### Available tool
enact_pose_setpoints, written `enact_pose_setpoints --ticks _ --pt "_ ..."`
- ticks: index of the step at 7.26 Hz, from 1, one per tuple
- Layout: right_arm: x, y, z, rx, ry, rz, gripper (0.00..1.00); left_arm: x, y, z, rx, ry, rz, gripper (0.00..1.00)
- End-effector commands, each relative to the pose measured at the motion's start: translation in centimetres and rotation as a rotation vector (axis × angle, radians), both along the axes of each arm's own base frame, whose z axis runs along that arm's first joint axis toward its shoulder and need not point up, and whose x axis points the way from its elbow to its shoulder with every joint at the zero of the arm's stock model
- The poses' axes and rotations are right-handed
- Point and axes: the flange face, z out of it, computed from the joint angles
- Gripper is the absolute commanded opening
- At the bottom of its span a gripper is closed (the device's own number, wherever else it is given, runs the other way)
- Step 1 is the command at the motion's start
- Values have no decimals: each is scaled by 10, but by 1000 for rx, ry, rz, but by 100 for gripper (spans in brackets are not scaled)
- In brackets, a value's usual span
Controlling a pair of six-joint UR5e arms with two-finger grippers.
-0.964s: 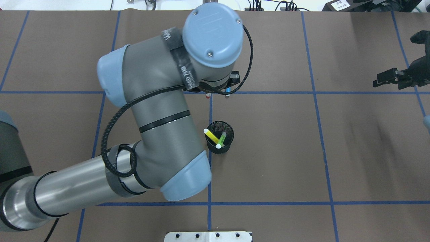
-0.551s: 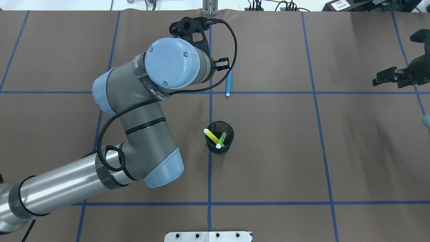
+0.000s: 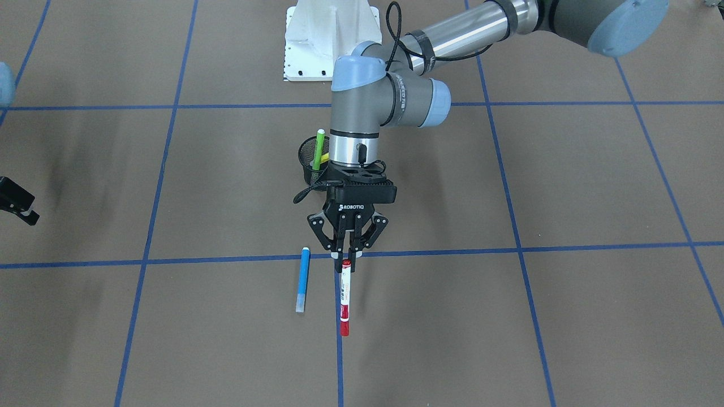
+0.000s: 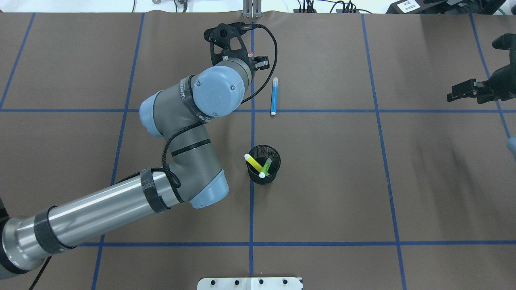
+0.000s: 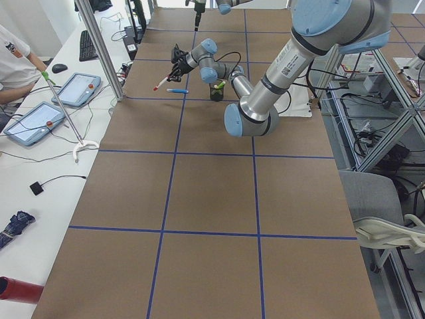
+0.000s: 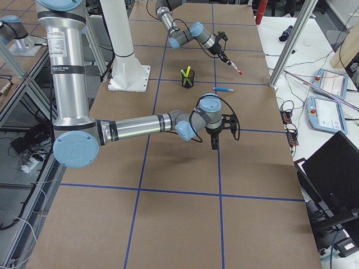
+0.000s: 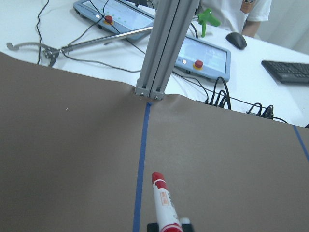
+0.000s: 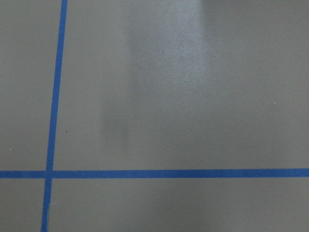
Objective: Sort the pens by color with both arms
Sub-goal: 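Place the red-capped marker beside the blue marker and open the left gripper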
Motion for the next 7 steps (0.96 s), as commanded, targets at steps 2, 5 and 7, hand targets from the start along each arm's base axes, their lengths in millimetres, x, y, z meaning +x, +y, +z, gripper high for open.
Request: enact_pose_setpoints --ticks 2,5,7 --pt "0 -1 -1 2 2 2 98 33 2 22 13 -20 -17 0" --pt "0 -1 0 3 4 4 98 43 9 26 22 -6 9 0" --pt "0 -1 -1 4 3 4 98 48 15 27 21 -8 20 33"
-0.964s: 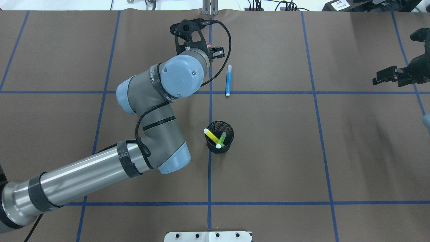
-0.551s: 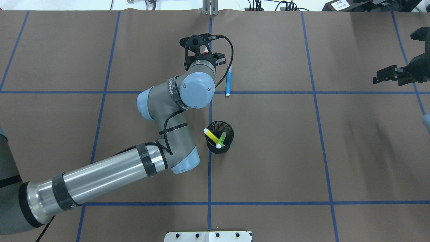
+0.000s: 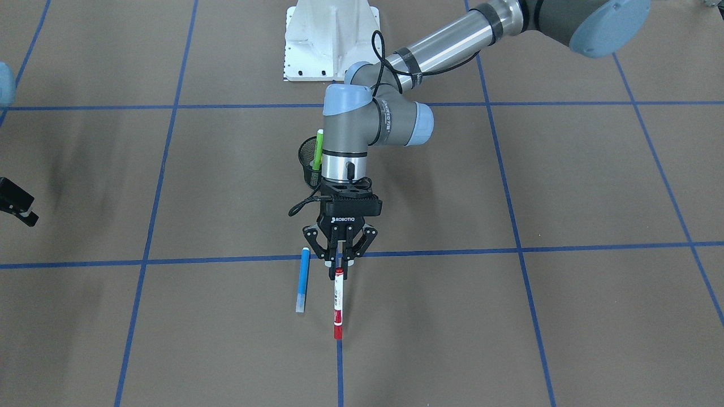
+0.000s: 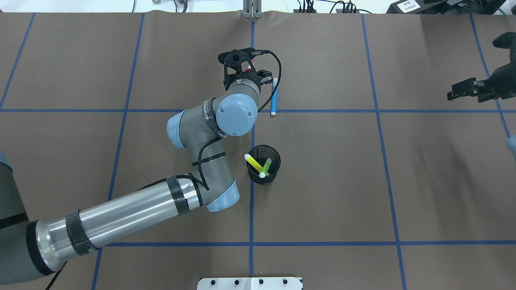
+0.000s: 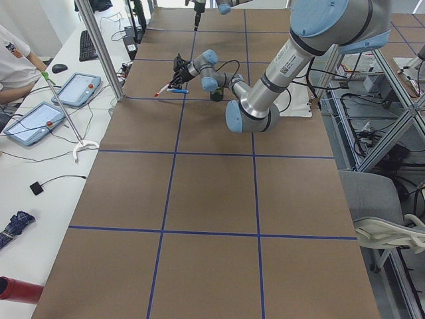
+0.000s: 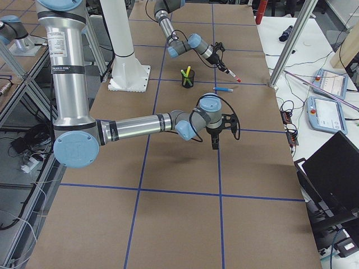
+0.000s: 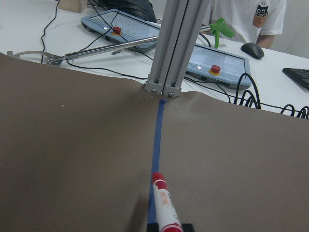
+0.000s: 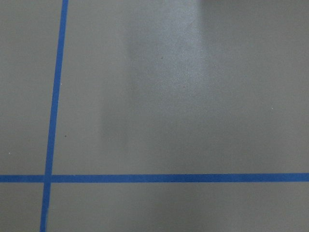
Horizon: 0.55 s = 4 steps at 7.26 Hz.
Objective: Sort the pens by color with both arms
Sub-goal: 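Place the red-capped marker beside the blue marker and open the left gripper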
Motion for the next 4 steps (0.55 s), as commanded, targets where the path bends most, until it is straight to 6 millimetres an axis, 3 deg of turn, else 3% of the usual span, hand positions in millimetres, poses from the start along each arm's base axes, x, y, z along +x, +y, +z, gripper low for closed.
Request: enact_pose_setpoints --ticks 1,2,4 --pt "0 0 -1 1 0 0 98 5 5 5 -3 -7 13 80" --pt "0 0 -1 2 -1 0 98 5 6 4 -7 -6 24 100" --pt "-1 -3 -19 30 -14 4 98 -10 10 -26 23 15 69 100"
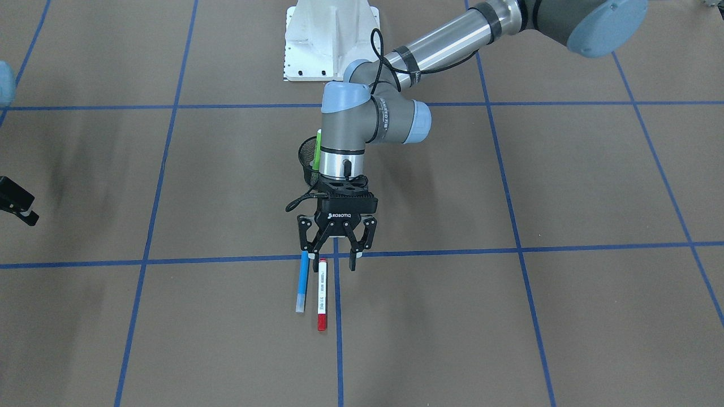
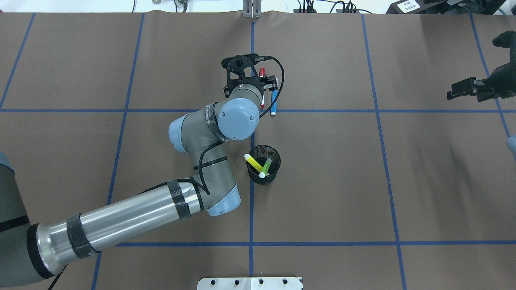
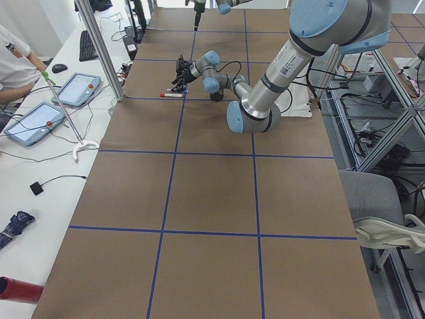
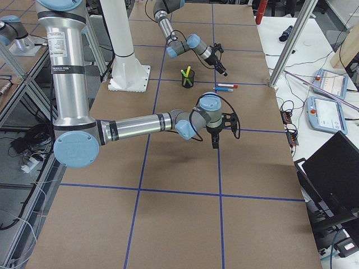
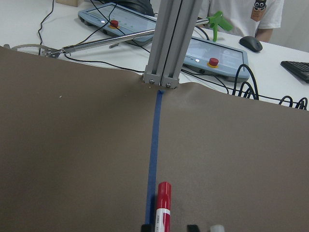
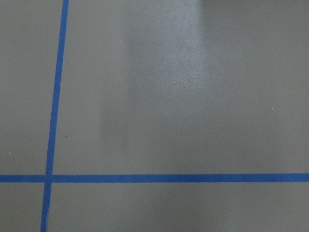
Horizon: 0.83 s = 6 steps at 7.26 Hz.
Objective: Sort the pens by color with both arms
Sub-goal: 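Place the red-capped marker beside the blue marker and open the left gripper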
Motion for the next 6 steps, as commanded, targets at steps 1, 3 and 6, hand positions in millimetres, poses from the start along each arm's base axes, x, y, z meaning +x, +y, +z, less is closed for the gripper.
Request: enact_pose_setpoints --ticks 1,3,6 --pt "-5 -11 -27 11 -30 26 99 -37 -2 -37 14 -28 90 100" --pt "-30 -31 -76 -72 -117 119 99 -113 -11 -14 -97 -67 207 100" --pt "-116 -24 -151 -203 -234 162 99 -229 3 56 -129 -135 401 100"
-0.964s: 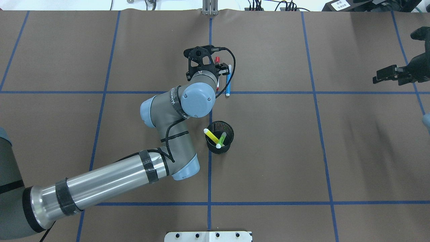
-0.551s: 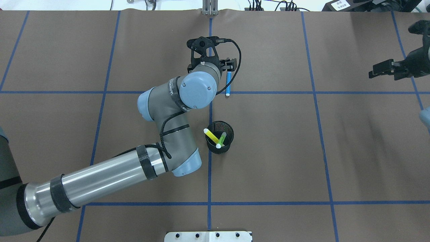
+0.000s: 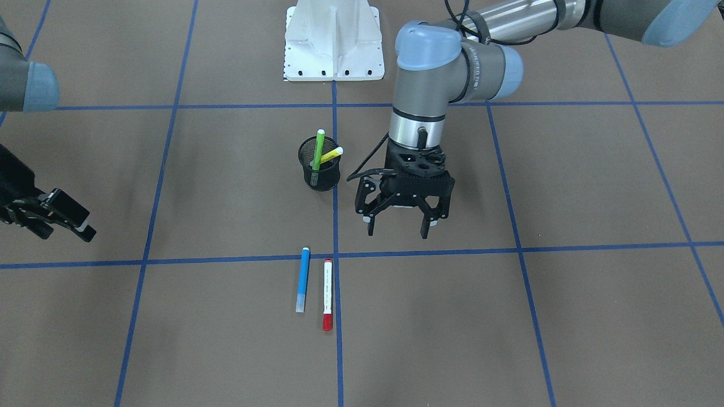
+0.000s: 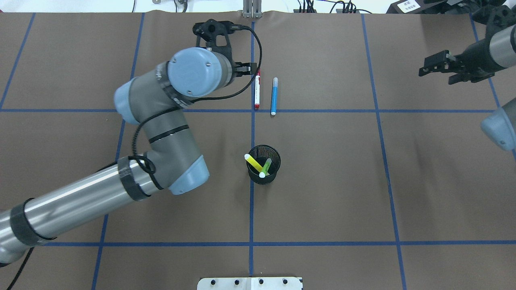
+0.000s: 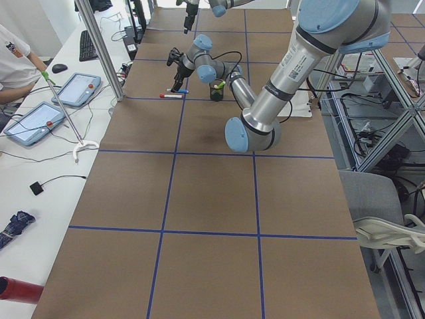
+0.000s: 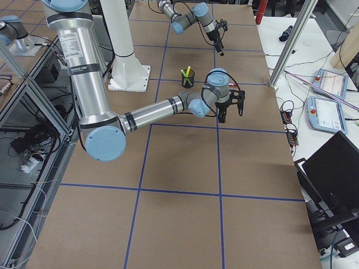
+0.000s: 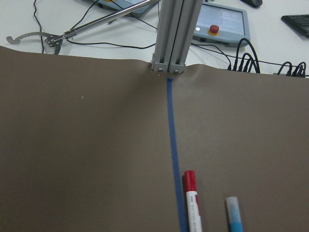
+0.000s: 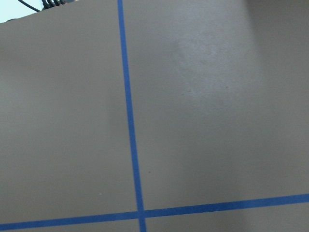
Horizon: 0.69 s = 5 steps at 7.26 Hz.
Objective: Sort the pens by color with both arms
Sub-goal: 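Withdraw the left gripper while the right gripper moves toward the cup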
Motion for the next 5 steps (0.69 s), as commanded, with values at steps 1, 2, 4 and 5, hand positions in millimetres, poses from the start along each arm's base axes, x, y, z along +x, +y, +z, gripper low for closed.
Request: enact_pose_setpoints --ticks 1,2,4,5 --pt "-73 19 -67 -134 -89 5 99 -93 5 69 -98 6 135 100" --pt "-110 46 -105 -183 -73 -1 99 -134 2 107 -92 -39 183 100" --pt "-180 118 -172 -153 72 -28 99 -178 2 159 -124 -72 259 100" --pt "-220 149 -210 -112 135 -40 99 -200 -3 178 -98 -115 274 100"
